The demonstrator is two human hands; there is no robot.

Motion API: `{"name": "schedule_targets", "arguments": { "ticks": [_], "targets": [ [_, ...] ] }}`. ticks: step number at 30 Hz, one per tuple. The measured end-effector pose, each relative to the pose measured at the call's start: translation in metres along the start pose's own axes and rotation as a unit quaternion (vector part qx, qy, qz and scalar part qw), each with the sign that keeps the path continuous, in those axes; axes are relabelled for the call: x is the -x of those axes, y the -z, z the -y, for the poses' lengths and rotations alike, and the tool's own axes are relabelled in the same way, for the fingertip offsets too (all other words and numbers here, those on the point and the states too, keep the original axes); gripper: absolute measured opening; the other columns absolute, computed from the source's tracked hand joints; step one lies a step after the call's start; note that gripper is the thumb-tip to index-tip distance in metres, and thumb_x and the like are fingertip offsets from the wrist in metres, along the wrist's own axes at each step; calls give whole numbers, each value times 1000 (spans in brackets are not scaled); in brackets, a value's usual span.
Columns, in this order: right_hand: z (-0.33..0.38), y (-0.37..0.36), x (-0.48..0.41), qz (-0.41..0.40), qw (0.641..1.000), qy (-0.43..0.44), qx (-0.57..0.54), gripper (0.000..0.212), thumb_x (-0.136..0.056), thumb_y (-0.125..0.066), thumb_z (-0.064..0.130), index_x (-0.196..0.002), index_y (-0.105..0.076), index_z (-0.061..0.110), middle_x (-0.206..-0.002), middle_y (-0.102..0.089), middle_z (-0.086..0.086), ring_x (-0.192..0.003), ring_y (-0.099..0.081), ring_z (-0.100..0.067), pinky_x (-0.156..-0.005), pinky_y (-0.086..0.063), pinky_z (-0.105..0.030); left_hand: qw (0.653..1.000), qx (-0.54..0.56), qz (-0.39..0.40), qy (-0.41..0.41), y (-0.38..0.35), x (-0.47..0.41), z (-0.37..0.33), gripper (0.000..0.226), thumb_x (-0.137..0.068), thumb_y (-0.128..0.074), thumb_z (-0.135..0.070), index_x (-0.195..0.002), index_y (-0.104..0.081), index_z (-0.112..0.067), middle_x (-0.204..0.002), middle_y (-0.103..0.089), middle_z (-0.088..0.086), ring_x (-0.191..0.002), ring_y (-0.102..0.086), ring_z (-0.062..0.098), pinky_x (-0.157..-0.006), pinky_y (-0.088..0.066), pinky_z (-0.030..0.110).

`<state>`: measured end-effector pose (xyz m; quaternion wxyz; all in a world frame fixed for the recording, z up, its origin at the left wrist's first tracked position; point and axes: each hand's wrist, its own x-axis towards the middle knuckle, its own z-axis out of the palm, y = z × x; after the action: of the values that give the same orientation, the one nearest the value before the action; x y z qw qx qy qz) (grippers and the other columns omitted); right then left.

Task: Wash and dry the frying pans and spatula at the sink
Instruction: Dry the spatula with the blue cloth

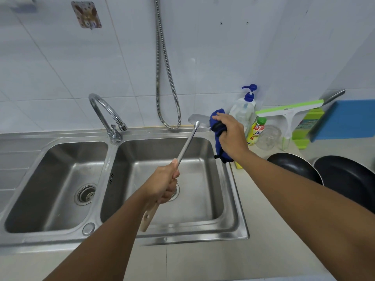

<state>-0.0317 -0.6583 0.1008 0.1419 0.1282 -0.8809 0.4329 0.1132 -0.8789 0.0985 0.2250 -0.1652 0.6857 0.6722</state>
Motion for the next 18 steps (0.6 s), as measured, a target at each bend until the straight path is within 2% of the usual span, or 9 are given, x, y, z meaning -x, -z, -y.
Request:
{"name": "schedule_targets", "arguments": {
  "ticks": [2,5,7,9,11,13,14,16,18],
  "targets": [
    [0,0,4,29,999,37,14,63,-72,-51,-23,-124,-69,7,-129,-66,-11,-123,-59,-25,-113,-44,-38,999,-38,-17,-15,-3,-2,3,48,-105,-33,-59,-73,-37,-24,-57,-24,-1,-44,-15,11,-46,-9,21],
    [-11,3,14,91,989,105,50,68,-70,-51,-22,-130,-66,6,-136,-63,-12,-130,-55,-25,-117,-41,-40,981,-156,-83,-84,-2,-7,7,49,-107,-31,-55,-74,-41,-20,-53,-32,-4,-43,-23,13,-43,-17,24],
    [-18,7,9,123,984,109,66,68,-70,-50,-22,-130,-66,7,-137,-63,-11,-131,-55,-26,-116,-41,-43,952,-251,-114,-132,1,-9,8,53,-108,-31,-51,-67,-40,-18,-49,-37,-11,-45,-31,12,-47,-28,31],
    [-20,12,3,157,981,85,76,68,-71,-49,-22,-129,-68,9,-136,-64,-10,-130,-56,-25,-115,-42,-43,936,-291,-129,-148,2,-11,9,55,-109,-32,-48,-62,-38,-18,-51,-40,-10,-51,-36,14,-54,-33,34],
    [-21,17,3,195,974,76,88,67,-73,-48,-23,-128,-68,9,-133,-66,-10,-126,-58,-25,-113,-42,-32,936,-286,-153,-137,0,-13,11,55,-109,-31,-47,-63,-38,-17,-55,-42,-6,-54,-37,16,-54,-33,34],
    [-23,24,12,233,966,59,96,66,-74,-48,-23,-128,-69,10,-131,-66,-9,-122,-59,-23,-104,-38,-12,944,-255,-184,-103,-3,-17,12,54,-108,-29,-48,-66,-44,-17,-59,-47,-3,-54,-40,18,-53,-33,32],
    [-26,27,20,242,964,45,96,66,-75,-48,-22,-129,-68,11,-129,-67,-8,-121,-60,-22,-99,-35,-5,947,-241,-194,-85,-4,-19,12,53,-108,-28,-47,-70,-48,-16,-61,-50,-1,-56,-43,20,-54,-33,32],
    [-34,34,37,243,966,5,93,64,-78,-47,-20,-130,-67,10,-129,-66,-8,-122,-59,-23,-99,-35,-8,952,-230,-194,-51,-3,-23,12,43,-107,-30,-34,-77,-56,-15,-67,-55,3,-58,-47,24,-53,-34,29],
    [-44,41,48,243,961,-66,111,59,-82,-45,-17,-130,-67,9,-129,-66,-11,-122,-58,-26,-104,-42,-22,951,-249,-179,-27,-6,-26,11,36,-104,-32,-24,-83,-60,-15,-76,-58,7,-61,-50,23,-51,-37,27]
  ]
}}
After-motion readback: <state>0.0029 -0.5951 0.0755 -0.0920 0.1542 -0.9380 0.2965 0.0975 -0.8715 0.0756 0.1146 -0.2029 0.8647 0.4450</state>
